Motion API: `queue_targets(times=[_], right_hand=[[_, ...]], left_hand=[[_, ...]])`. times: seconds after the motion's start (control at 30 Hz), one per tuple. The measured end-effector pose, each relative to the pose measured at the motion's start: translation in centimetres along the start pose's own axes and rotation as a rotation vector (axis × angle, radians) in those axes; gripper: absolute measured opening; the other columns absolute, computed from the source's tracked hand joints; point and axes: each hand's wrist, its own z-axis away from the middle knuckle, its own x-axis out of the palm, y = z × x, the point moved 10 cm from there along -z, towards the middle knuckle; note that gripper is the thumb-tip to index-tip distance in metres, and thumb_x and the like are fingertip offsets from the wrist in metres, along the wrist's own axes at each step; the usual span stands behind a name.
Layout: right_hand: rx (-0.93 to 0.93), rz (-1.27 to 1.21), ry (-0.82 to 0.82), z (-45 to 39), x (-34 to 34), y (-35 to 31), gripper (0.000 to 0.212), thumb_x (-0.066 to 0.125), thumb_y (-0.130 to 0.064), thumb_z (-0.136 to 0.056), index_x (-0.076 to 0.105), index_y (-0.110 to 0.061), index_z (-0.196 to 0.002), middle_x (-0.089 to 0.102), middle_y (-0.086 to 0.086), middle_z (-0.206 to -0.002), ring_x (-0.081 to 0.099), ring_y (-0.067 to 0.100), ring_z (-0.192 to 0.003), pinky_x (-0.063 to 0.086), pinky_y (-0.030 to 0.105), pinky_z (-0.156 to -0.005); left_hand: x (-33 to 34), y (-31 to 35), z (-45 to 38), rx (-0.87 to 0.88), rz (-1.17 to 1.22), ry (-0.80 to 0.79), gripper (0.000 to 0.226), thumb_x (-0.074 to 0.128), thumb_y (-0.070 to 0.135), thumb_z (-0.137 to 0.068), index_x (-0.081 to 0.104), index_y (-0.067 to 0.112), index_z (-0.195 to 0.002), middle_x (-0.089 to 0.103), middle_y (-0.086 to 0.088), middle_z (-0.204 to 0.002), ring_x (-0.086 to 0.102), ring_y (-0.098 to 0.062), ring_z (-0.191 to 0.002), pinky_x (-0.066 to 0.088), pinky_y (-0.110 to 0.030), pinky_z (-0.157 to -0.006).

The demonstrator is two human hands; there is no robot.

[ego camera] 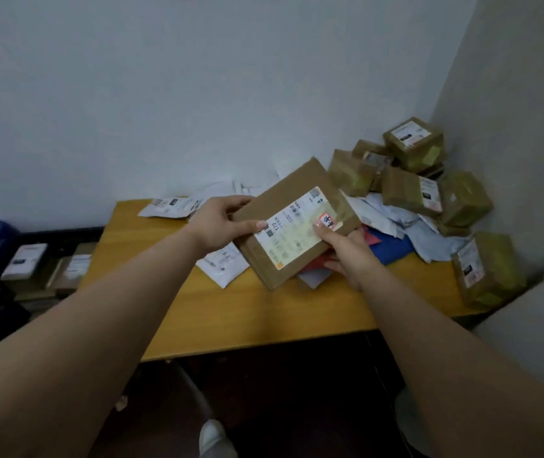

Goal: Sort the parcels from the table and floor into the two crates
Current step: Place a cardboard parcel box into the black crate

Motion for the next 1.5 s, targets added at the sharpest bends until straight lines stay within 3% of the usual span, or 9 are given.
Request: queue_targets(times=[0.2, 0.37, 0.5, 0.67, 0.83, 0.9, 1.07, 1.23, 1.5], right_hand=[[-0.184, 0.238, 0.051, -1.8, 5.9, -2.2, 0.126, 0.087, -0.045, -0.062, 0.003, -0.021, -0.153, 0.029, 0.008, -0.155, 0.036, 0.026, -0.139, 0.035, 0.048, -0.112], [-0.472, 0.864, -0.342, -0.9, 16.5, -3.1, 0.108, 0.086, -0.051, -0.06, 0.027, -0.036, -0.15, 0.019, 0.004, -0.16, 0.017, 0.024, -0.147, 0.019, 0.042, -0.12], [-0.455, 0.895, -0.621, 0.6, 24.6, 0.1, 0.088, 0.082, -0.037, -0.073, 0.038, -0.026, -0.148, 0.038, 0.0, -0.153, 0.038, 0.016, -0.139, 0.027, 0.03, -0.117], [-0.411, 0.755, -0.543, 1.2, 33.0, 2.9, 0.065, 0.073, -0.036, -0.084, 0.05, -0.017, -0.142, 0.052, 0.003, -0.142, 0.049, 0.018, -0.131, 0.036, 0.033, -0.112], [-0.215, 0.362, -0.283, 1.0, 39.7, 4.9, 0.028, 0.07, -0.042, -0.086, 0.073, -0.022, -0.105, 0.073, -0.002, -0.097, 0.069, 0.021, -0.096, 0.058, 0.035, -0.08], [-0.133, 0.194, -0.26, 1.3, 43.3, 5.5, 0.019, 0.07, -0.04, -0.086, 0.072, -0.022, -0.093, 0.074, 0.003, -0.096, 0.07, 0.024, -0.094, 0.06, 0.041, -0.079], [-0.092, 0.095, -0.278, 2.4, 51.9, 6.5, 0.036, 0.069, -0.038, -0.088, 0.068, -0.014, -0.115, 0.074, 0.002, -0.103, 0.07, 0.018, -0.094, 0.06, 0.038, -0.078], [-0.053, 0.069, -0.272, 2.7, 56.7, 7.9, 0.038, 0.066, -0.036, -0.09, 0.066, -0.013, -0.121, 0.073, 0.0, -0.105, 0.07, 0.016, -0.095, 0.06, 0.035, -0.077], [0.041, 0.454, -0.287, -1.0, 63.0, 12.6, 0.048, 0.059, -0.06, -0.087, 0.062, -0.018, -0.111, 0.069, 0.008, -0.11, 0.073, 0.026, -0.072, 0.061, 0.037, -0.061]], left_hand=[[-9.0, 0.5, 2.8, 0.041, -0.581, 0.102, 0.064, 0.08, 0.035, -0.078, 0.056, 0.022, -0.136, 0.063, 0.002, -0.126, 0.057, -0.016, -0.115, 0.043, -0.023, -0.09], [-11.4, -0.7, 4.2, 0.072, -1.045, -0.091, 0.063, 0.072, 0.032, -0.085, 0.048, 0.023, -0.142, 0.048, -0.002, -0.143, 0.041, -0.025, -0.132, 0.034, -0.039, -0.109], [-14.9, -2.6, 6.1, 0.066, -1.117, -0.155, 0.062, 0.07, 0.031, -0.086, 0.047, 0.02, -0.142, 0.046, -0.005, -0.146, 0.036, -0.025, -0.135, 0.029, -0.036, -0.11], [-24.6, -5.7, 9.4, 0.056, -0.98, 0.116, 0.066, 0.069, 0.02, -0.087, 0.04, 0.02, -0.146, 0.028, -0.008, -0.155, 0.023, -0.024, -0.144, 0.023, -0.032, -0.114], [-36.5, -11.5, 14.8, -0.154, -0.678, 0.518, 0.097, 0.073, 0.036, -0.083, 0.012, 0.011, -0.154, 0.012, -0.012, -0.16, 0.014, -0.026, -0.147, 0.018, -0.037, -0.117], [-38.6, -15.1, 16.3, -0.248, -0.599, 0.489, 0.1, 0.071, 0.045, -0.082, 0.012, 0.01, -0.154, 0.018, -0.011, -0.16, 0.019, -0.025, -0.146, 0.021, -0.038, -0.117], [-41.2, -19.2, 17.6, -0.179, -0.39, 0.43, 0.07, 0.072, 0.042, -0.082, 0.043, 0.017, -0.141, 0.054, 0.0, -0.139, 0.049, -0.018, -0.128, 0.04, -0.028, -0.098], [-45.1, -21.6, 18.2, -0.128, -0.237, 0.5, 0.063, 0.074, 0.028, -0.084, 0.048, 0.016, -0.139, 0.06, 0.002, -0.132, 0.053, -0.014, -0.124, 0.04, -0.023, -0.096], [-50.6, -28.6, 16.5, -0.306, -0.263, 0.434, 0.053, 0.068, 0.038, -0.088, 0.055, 0.018, -0.135, 0.063, 0.0, -0.128, 0.059, -0.017, -0.115, 0.049, -0.034, -0.098]])
